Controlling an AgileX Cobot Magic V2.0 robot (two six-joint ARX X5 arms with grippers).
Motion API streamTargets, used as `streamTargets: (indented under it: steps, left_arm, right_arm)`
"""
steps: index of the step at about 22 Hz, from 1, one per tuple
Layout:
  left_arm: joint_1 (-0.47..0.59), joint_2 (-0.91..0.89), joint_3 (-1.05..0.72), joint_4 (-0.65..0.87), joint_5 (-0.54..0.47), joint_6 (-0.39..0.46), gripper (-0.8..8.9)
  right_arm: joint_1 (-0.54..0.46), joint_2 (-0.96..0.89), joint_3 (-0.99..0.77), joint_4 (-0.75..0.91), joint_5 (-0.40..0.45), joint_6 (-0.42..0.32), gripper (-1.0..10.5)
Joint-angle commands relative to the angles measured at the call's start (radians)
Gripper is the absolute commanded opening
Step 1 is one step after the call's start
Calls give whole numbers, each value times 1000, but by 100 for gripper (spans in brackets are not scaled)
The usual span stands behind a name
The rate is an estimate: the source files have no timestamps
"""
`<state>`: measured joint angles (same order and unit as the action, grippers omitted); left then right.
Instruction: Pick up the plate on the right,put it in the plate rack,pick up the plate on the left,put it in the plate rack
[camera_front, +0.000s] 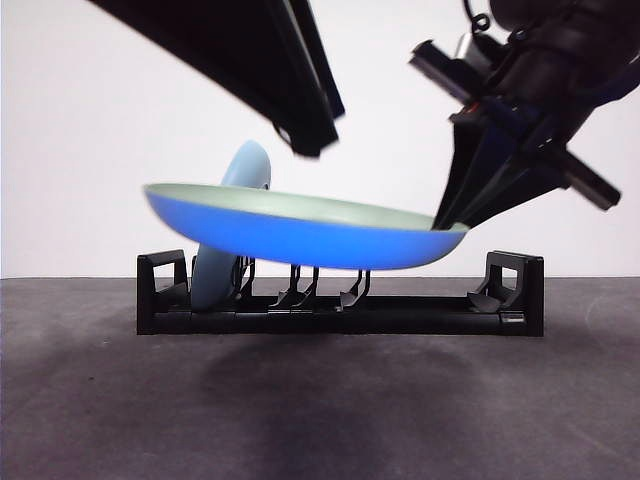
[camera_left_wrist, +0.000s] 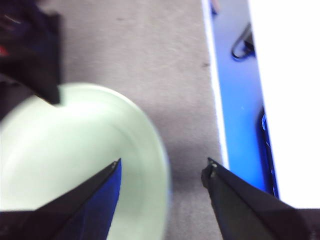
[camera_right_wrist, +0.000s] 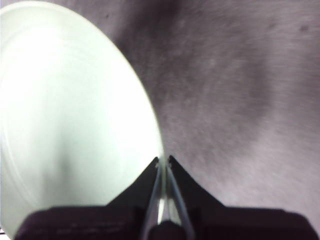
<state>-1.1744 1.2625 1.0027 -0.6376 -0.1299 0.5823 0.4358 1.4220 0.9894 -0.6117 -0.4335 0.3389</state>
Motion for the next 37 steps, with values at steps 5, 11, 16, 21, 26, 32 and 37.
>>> streamTargets:
  steps: [5,11,16,21,26,32,37]
  left_arm:
    - [-2,70,0,32,-26,-10,224]
    - [-2,73,0,42,-26,-9,183]
    - [-2,73,0,42,-26,-9,-18]
    - [-2,73,0,42,-56,-11,-9]
    - [-2,73,0,45,-85,-14,-9]
    - [-2,73,0,84,-75,-42,-9]
    - [-2,73,0,147,-75,-64,-9]
  right_arm:
    - [-15,-81,2,-38,-13,-24,-16]
    - [-16,-141,2,-46,-13,-24,-16]
    - [-16,-177,2,-55,-13,-24,-16]
    - [-16,-208,2,-75,-13,-24,-16]
    - [-16,-255,2,-77,-13,-24,-15]
    - [-25,-335,4,-65,-8,-28,229]
    - [-72,-419,21,-38,-1,-42,382]
